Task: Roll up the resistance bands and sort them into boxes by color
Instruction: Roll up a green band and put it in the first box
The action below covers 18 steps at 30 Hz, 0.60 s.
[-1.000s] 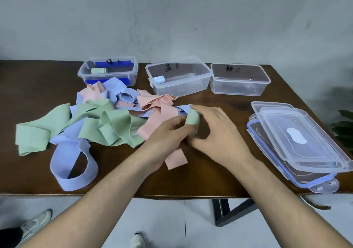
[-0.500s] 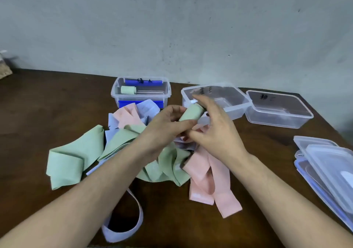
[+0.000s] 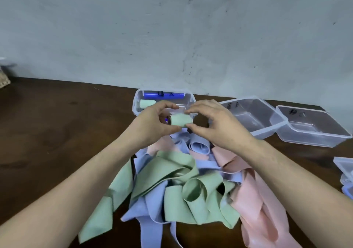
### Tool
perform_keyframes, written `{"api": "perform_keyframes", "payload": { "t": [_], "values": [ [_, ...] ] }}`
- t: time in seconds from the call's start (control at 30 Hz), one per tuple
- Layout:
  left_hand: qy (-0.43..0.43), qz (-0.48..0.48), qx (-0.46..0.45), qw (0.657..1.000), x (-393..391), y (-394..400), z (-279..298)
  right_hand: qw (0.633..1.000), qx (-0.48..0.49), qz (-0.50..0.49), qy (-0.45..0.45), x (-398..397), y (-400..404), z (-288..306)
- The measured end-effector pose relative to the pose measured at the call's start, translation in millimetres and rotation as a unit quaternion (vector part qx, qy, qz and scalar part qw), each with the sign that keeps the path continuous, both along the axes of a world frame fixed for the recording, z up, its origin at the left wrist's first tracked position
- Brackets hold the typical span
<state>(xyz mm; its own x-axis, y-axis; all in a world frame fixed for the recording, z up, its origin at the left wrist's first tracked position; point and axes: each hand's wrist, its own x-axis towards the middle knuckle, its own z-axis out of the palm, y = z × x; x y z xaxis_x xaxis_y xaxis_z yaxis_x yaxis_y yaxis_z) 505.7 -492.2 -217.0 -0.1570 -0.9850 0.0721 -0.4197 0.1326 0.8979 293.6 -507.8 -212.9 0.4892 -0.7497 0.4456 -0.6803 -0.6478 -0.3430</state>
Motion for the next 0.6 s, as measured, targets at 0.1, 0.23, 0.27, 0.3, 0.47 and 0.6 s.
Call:
{"api": "perform_keyframes", "payload": {
  "t": [0.1,0.23,0.27,0.3,0.47,0.6],
  "values": [
    [-0.023,0.005,-0.022,0.999,18,-19,-2,0.999,0.0,0.025,0.047,18,-22,8],
    [-0.023,-0.009,-0.048,0.999,38,-43,0,0.995,-0.011,0.043,0.094,43,-54,17],
    [-0.023,-0.012,-0.052,0.998,42,-48,1,0.993,-0.014,0.047,0.107,48,-60,20],
    [-0.024,-0.013,-0.059,0.998,46,-55,2,0.991,-0.013,0.05,0.121,53,-68,22],
    [-0.043,-0.008,-0.081,0.996,62,-82,1,0.99,0.021,0.046,0.132,76,-102,33],
    [-0.077,-0.016,-0.067,0.995,76,-105,-6,0.984,0.07,0.038,0.158,91,-120,25]
  ]
}}
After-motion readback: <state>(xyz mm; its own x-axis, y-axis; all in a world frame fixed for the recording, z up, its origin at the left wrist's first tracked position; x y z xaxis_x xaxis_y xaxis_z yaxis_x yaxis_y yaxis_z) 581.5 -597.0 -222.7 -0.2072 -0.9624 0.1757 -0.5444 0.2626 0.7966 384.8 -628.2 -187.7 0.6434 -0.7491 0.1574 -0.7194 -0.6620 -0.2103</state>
